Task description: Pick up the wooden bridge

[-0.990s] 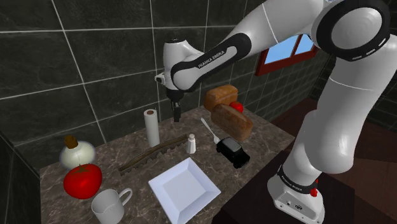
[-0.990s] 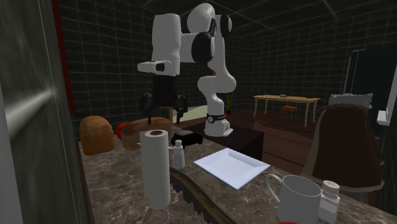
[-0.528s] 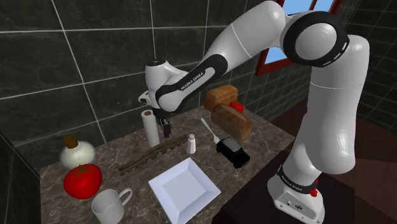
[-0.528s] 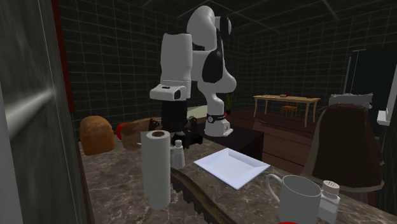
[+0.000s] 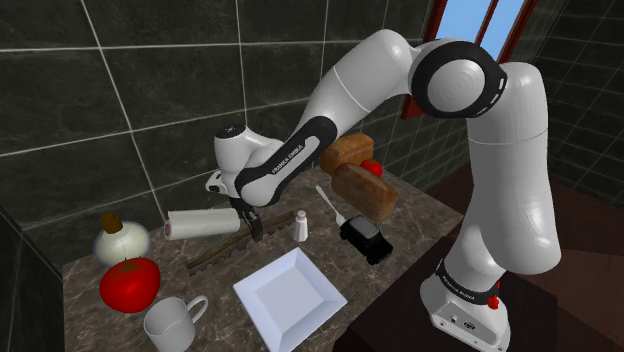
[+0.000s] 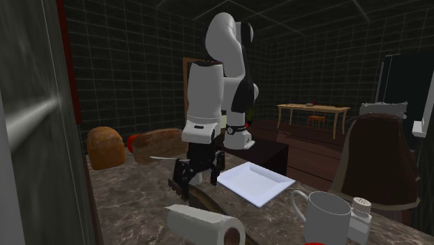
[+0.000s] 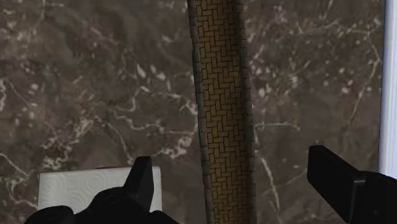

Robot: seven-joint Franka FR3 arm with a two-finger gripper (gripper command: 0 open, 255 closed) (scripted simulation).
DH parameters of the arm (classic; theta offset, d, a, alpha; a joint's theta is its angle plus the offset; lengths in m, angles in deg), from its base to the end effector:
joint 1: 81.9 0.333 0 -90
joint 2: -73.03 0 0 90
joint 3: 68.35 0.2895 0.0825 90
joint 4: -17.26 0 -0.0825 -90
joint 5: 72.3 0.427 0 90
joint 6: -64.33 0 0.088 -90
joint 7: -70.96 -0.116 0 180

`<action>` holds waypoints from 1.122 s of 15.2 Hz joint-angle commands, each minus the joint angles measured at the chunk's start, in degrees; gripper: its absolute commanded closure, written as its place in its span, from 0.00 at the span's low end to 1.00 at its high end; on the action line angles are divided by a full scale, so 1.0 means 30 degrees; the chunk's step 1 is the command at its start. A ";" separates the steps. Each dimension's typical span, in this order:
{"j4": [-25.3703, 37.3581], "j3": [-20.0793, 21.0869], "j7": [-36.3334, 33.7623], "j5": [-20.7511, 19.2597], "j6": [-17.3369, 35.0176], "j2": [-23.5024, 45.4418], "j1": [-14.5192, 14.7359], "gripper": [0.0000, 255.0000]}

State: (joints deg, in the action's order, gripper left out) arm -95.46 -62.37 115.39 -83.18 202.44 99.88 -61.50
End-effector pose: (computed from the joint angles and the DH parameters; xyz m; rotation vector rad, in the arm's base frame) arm 0.5647 0.2785 0.1659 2.3773 1.9383 -0.0495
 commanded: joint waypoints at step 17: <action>-0.0030 -0.0101 -0.0154 -0.0194 0.0732 0.0708 0.0084 1.00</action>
State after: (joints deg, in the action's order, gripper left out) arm -95.68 -62.73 114.88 -83.85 204.96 102.21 -61.24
